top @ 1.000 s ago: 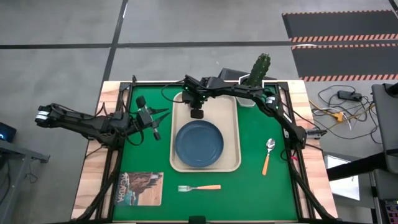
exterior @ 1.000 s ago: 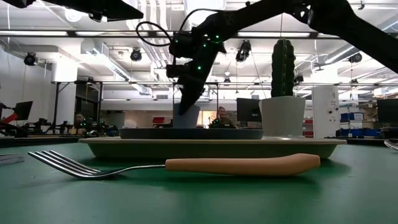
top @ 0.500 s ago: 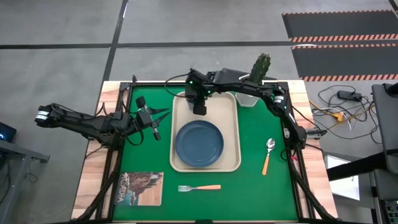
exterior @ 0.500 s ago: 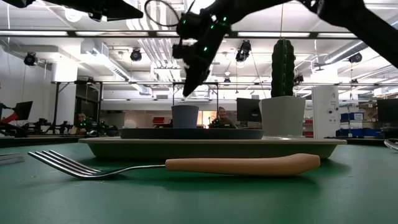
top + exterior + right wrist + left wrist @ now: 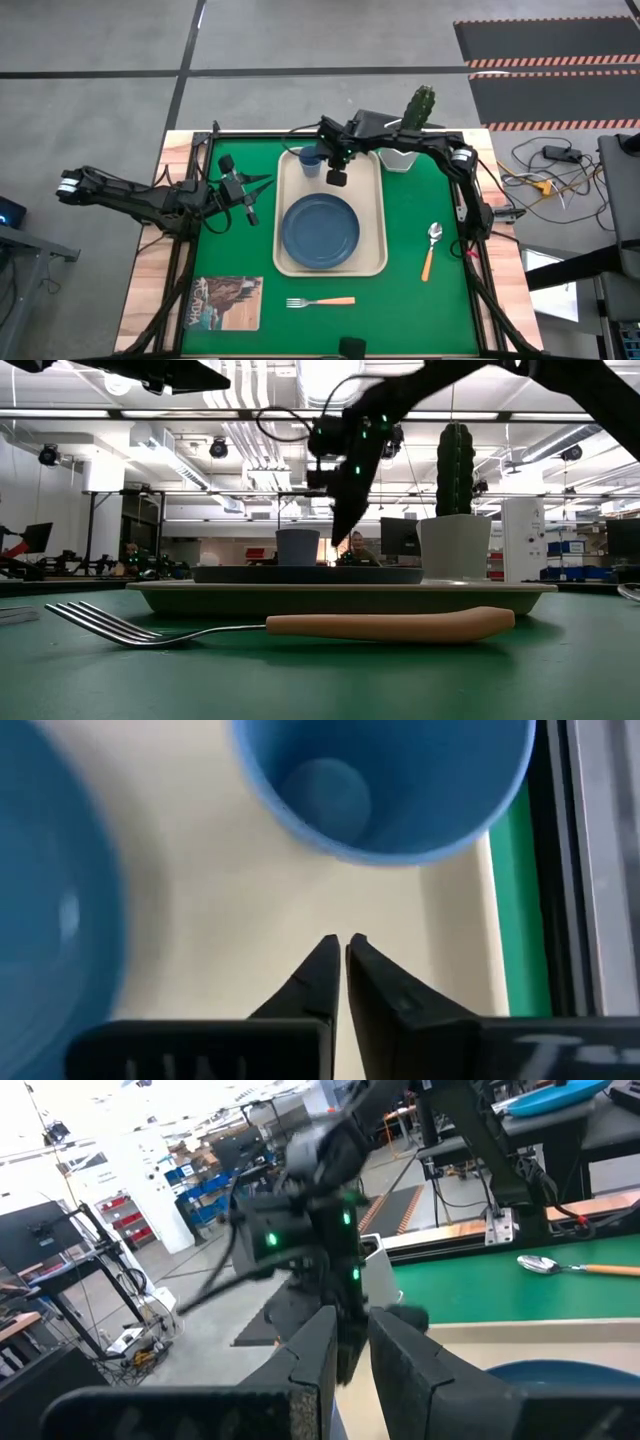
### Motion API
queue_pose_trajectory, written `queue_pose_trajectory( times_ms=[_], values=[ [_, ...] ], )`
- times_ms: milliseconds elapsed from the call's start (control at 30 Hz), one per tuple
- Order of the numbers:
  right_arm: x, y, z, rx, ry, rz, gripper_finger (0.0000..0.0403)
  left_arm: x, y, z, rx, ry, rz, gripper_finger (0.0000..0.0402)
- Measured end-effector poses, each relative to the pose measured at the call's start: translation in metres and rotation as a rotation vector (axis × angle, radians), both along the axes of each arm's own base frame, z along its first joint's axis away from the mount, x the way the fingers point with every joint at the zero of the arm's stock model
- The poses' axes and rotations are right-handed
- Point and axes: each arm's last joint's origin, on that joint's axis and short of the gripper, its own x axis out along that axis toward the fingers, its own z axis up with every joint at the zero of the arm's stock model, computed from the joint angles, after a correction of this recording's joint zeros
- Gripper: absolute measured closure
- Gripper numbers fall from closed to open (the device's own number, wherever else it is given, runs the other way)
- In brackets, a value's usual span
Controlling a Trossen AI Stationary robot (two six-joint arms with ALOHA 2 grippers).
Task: Pick and place plate/cup/fork/spoon on tray
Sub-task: Put the orange spoon on top of the tray
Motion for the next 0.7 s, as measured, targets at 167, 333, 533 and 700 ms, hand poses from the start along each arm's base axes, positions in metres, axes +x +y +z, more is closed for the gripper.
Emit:
queue_pose_trajectory(
  times_ms=[167,333,533,700],
  values=[
    [-0.001,-0.005,-0.027,-0.043,-0.057,-0.018,0.0394,0.0,0.0,0.0,-0.001,0.0,0.0,0.0357],
    [0.002,-0.005,-0.031,-0.058,-0.12,-0.027,0.0394,0.0,0.0,0.0,-0.001,0.0,0.0,0.0357],
    [0.007,-0.005,-0.03,-0.074,-0.169,-0.022,0.0394,0.0,0.0,0.0,0.001,0.001,0.0,0.0357],
    [0.01,-0.007,-0.028,-0.081,-0.209,-0.039,0.0394,0.0,0.0,0.0,0.001,0.001,0.0,0.0357]
  ],
)
